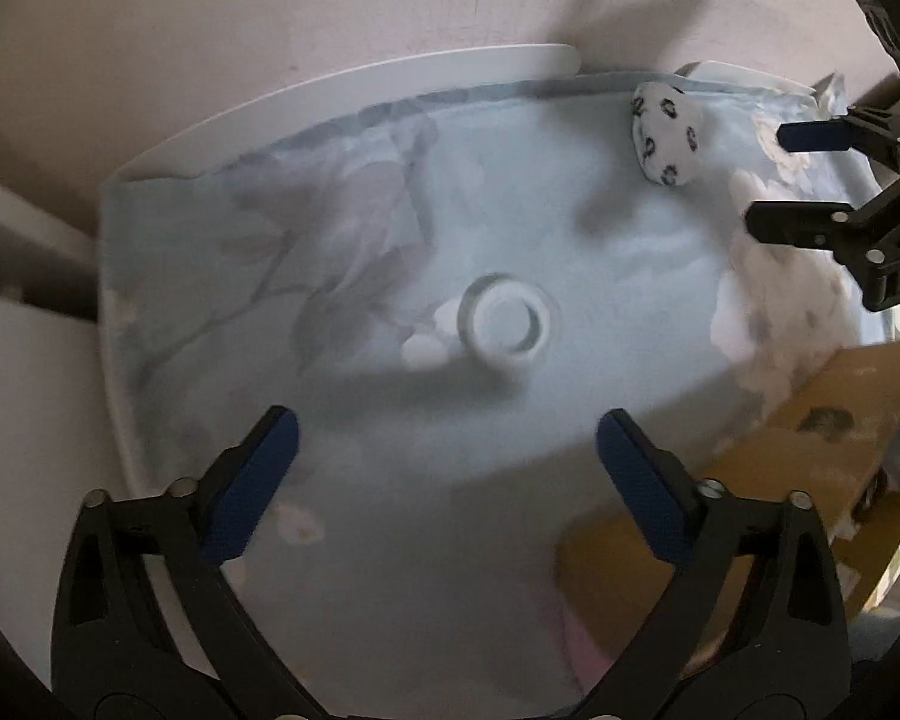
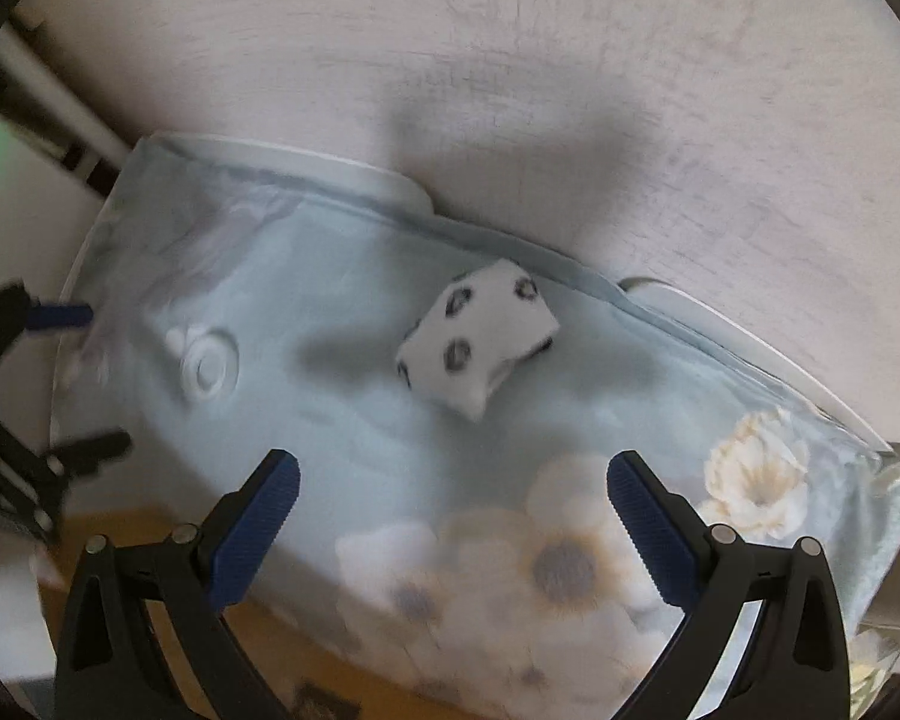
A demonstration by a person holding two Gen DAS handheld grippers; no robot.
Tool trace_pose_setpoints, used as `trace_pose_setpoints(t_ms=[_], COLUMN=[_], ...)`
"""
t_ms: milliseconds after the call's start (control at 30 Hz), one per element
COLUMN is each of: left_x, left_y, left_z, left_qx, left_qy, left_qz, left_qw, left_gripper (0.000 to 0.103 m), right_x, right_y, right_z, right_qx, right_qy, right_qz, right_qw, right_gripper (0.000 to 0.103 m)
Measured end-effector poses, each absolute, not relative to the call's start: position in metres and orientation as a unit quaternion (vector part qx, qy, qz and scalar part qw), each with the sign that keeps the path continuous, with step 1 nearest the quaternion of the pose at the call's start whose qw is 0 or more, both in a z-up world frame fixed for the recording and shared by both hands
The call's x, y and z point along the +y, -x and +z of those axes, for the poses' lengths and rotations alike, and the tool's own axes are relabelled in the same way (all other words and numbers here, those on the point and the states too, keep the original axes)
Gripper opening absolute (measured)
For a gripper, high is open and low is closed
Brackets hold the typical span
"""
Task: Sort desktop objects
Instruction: 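Move both open grippers back toward the tape roll and panda plush, then grasp clear tape roll with left gripper while right grasps white panda plush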
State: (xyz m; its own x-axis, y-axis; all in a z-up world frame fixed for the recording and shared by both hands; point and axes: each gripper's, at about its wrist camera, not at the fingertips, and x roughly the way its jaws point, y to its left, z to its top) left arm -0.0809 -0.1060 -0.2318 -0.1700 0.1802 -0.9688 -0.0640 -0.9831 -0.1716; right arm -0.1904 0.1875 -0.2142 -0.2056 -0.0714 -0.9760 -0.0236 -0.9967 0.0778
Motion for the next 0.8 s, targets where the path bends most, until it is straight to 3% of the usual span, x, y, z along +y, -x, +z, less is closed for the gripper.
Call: trace_pose_setpoints(t_ms=[300, 567, 600, 700, 800], left_x=[-0.076, -0.065, -0.064, -0.060, -0.057], left_y=[0.098, 0.097, 0.097, 0.096, 0.096], left_z=[-0.252, -0.257, -0.260, -0.263, -0.265], left_qx=[0.037, 0.051, 0.051, 0.055, 0.057], left_qy=[0.619, 0.599, 0.600, 0.598, 0.597], left_qz=[0.778, 0.790, 0.789, 0.789, 0.790], left_qw=[0.100, 0.121, 0.124, 0.127, 0.129], left_gripper=[0.079, 0.074, 0.068, 0.065, 0.065], right_x=[0.180, 0.184, 0.185, 0.187, 0.187], right_y=[0.210, 0.213, 0.213, 0.212, 0.208], right_z=[-0.233, -0.240, -0.241, -0.246, -0.247], right_qx=[-0.039, -0.045, -0.047, -0.051, -0.042], right_qy=[-0.634, -0.635, -0.636, -0.642, -0.640], right_qz=[-0.773, -0.771, -0.770, -0.765, -0.767], right_qw=[-0.004, -0.018, -0.019, -0.022, -0.024], right_gripper=[0.102, 0.102, 0.101, 0.096, 0.081])
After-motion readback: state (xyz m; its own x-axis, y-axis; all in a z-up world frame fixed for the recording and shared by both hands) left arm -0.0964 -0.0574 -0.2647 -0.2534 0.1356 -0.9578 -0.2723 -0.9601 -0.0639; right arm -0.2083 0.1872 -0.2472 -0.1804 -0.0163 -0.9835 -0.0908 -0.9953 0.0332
